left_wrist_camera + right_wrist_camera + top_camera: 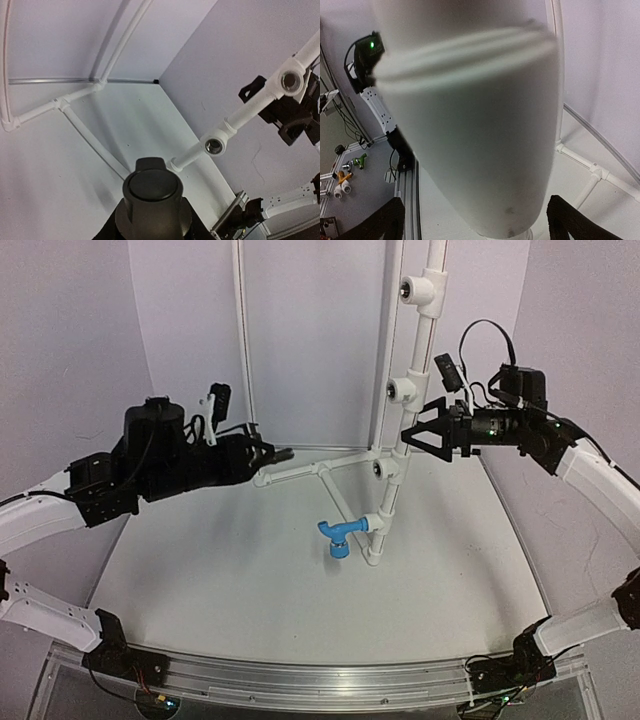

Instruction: Install the water faucets

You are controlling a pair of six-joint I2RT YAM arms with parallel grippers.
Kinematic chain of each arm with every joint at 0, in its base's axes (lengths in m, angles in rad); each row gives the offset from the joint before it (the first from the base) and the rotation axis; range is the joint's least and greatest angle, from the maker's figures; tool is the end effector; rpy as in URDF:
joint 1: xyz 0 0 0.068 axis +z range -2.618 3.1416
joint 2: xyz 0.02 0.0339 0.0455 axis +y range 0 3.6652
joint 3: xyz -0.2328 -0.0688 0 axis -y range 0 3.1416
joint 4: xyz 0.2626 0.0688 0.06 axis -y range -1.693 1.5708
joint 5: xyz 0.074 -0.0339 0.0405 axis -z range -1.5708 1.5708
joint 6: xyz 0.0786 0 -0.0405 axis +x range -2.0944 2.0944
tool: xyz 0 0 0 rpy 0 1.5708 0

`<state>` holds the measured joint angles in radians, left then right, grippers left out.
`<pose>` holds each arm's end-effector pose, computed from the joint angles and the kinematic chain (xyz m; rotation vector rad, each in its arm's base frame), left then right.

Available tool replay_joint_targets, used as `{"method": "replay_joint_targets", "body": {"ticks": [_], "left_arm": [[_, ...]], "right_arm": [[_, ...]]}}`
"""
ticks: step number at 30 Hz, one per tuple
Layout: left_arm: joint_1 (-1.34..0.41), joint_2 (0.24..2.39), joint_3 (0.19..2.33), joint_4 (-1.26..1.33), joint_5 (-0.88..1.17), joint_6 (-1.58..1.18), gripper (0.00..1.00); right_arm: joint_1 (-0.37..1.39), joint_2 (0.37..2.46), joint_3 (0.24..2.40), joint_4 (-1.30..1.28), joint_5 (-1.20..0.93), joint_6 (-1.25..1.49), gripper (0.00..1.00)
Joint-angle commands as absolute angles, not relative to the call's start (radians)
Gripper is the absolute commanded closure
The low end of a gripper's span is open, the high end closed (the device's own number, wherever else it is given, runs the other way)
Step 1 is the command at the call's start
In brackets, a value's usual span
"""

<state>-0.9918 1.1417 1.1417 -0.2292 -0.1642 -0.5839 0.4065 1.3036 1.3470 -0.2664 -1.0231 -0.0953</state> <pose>0.1931 -0.2720 0.3508 0.2637 1.8883 -0.9598 0.2769 0.1923 0.3840 -1.1355 1.4263 1.1285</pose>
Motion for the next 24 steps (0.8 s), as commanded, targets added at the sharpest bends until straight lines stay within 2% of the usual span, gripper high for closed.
{"method": "replay_joint_targets", "body": {"ticks": [1,5,9,17,24], "left_arm": [[-1.008,1.178,1.111,0.023,0.023,-0.631,1.00],[-1.027,1.250,1.105,0.133,0.061,-0.610,1.00],[-1.029,1.325,1.101,0.255,0.112,-0.613,1.00],[-1.028,1.419,1.063,0.500,0.144,-0.684,1.00],[-0.960,1.435,0.999,0.643,0.224,-0.845,1.00]], "right_arm": [[0.414,1.285,1.300,-0.049,-0.981,0.067,0.22],[0.415,1.314,1.299,-0.009,-0.990,0.097,0.45],[0.415,1.357,1.323,0.032,-0.994,0.118,0.63],[0.415,1.416,1.368,0.057,-0.996,0.122,0.75],[0.415,1.419,1.359,0.053,-1.026,0.108,0.76]]}}
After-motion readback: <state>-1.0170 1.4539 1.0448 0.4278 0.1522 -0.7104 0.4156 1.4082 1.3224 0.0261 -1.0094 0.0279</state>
